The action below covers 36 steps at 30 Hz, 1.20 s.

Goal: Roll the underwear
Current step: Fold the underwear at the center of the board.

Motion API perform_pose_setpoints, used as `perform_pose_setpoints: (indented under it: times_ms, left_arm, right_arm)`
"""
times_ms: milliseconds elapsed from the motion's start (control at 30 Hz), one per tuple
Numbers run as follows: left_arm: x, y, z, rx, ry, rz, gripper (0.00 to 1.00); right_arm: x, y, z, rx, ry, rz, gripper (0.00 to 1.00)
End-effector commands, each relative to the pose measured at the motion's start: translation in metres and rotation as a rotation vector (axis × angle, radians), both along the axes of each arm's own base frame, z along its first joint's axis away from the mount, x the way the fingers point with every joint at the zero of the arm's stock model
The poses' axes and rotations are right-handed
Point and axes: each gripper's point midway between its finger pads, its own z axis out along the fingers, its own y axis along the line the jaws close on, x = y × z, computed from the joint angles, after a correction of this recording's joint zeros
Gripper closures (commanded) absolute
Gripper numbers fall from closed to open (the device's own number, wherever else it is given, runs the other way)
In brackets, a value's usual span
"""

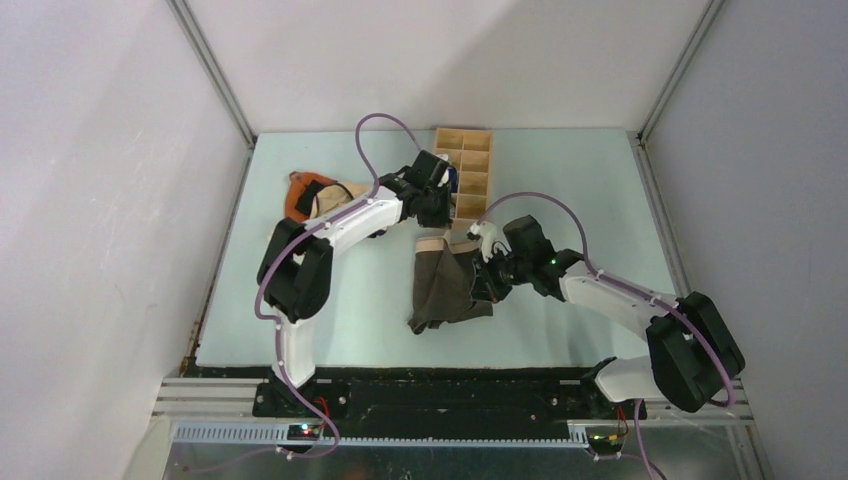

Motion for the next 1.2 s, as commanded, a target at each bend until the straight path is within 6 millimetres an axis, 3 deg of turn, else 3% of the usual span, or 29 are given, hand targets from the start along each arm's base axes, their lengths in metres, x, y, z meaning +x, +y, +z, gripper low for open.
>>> perform_pose_setpoints:
  times_ms: [0, 333, 667, 1167]
  left_arm:
    - [0.013, -0.01, 0.023, -0.03, -0.072, -0.003, 1.0]
    - [0.011, -0.026, 0.026, -0.066, -0.07, -0.058, 1.0]
    - [-0.001, -0.048, -0.003, -0.047, -0.019, -0.092, 1.0]
    - [-0.001, -0.064, -0.02, -0.023, -0.017, -0.111, 1.0]
  right_arm:
    - [-0.005, -0.006, 0.004, 0.007, 0.037, -0.018, 1.0]
    - [-0.004, -0.012, -0.009, -0.003, 0.146, -0.082, 1.0]
    - [-0.003, -0.016, -0.028, -0.048, 0.216, -0.141, 1.0]
    - [0.003, -0.029, -0.044, -0.111, 0.264, -0.243, 1.0]
